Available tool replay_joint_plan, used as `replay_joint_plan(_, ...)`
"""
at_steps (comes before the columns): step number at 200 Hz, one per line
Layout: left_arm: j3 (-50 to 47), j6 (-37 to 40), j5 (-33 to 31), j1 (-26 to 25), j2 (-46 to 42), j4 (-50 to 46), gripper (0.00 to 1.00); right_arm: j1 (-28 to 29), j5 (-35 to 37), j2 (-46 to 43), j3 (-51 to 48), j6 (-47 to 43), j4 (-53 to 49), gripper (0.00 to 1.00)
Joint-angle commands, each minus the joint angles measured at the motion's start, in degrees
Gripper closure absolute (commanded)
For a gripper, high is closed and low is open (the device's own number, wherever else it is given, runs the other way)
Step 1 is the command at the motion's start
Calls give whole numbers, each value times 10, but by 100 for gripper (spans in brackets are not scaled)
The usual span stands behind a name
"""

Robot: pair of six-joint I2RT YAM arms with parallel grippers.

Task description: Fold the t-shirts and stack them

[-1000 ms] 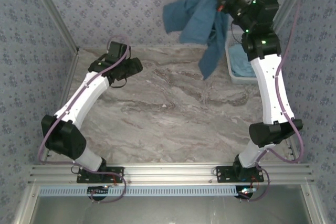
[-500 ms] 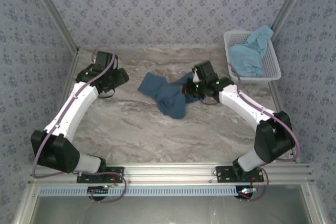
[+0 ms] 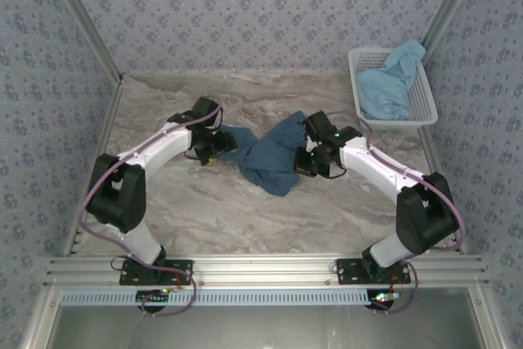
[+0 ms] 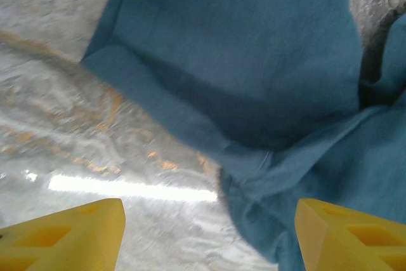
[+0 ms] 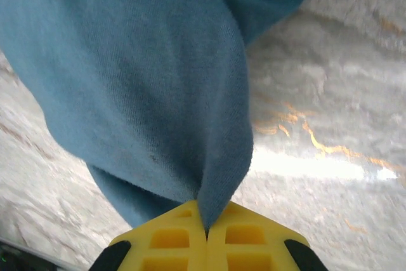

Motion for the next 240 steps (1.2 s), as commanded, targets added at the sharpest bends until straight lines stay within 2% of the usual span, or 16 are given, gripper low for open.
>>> replay_joint_plan(1,54,7,14,-9,34,14,28,20,16,-45,-8,-61,-81,100)
replay_joint_plan(35,130,32,11,-30,95,5,29,38,31,-70,-32,-95,-182,100)
replay_joint_plan(60,190,46,26,-49,146,10,30,33,110,-124,-57,-56,-234,100)
replay_joint_plan(71,215,57,38,-62,169,23,30,12,146,-149,-60,-34,-243,88)
replay_joint_plan(84,256,74,51,-77,204,32,29,-18,150,-178,-63,-21,-225,74)
replay_joint_plan(107,353,107,55,-107,284,13,29,-63,147,-208,-63,1,-187,57)
replay_joint_plan(134,457,132,41,-133,367,-37,28,-124,95,-211,-79,34,-155,55)
replay_joint_plan(158,464,119,5,-138,397,-56,28,-140,89,-214,-74,39,-146,53)
replay_joint_plan(180,470,113,18,-144,418,-54,32,-149,84,-208,-74,44,-138,53)
replay_joint_plan(185,469,111,23,-146,420,-48,35,-153,81,-207,-76,46,-134,53)
replay_joint_plan(196,469,103,42,-149,425,-31,53,-162,66,-206,-83,48,-120,53)
replay_joint_plan(205,468,95,52,-152,424,-25,82,-166,57,-207,-87,48,-111,53)
replay_joint_plan(212,468,89,51,-153,419,-7,99,-169,54,-206,-88,47,-110,53)
replay_joint_plan(240,464,68,-13,-148,346,-14,100,-177,49,-210,-96,36,-109,53)
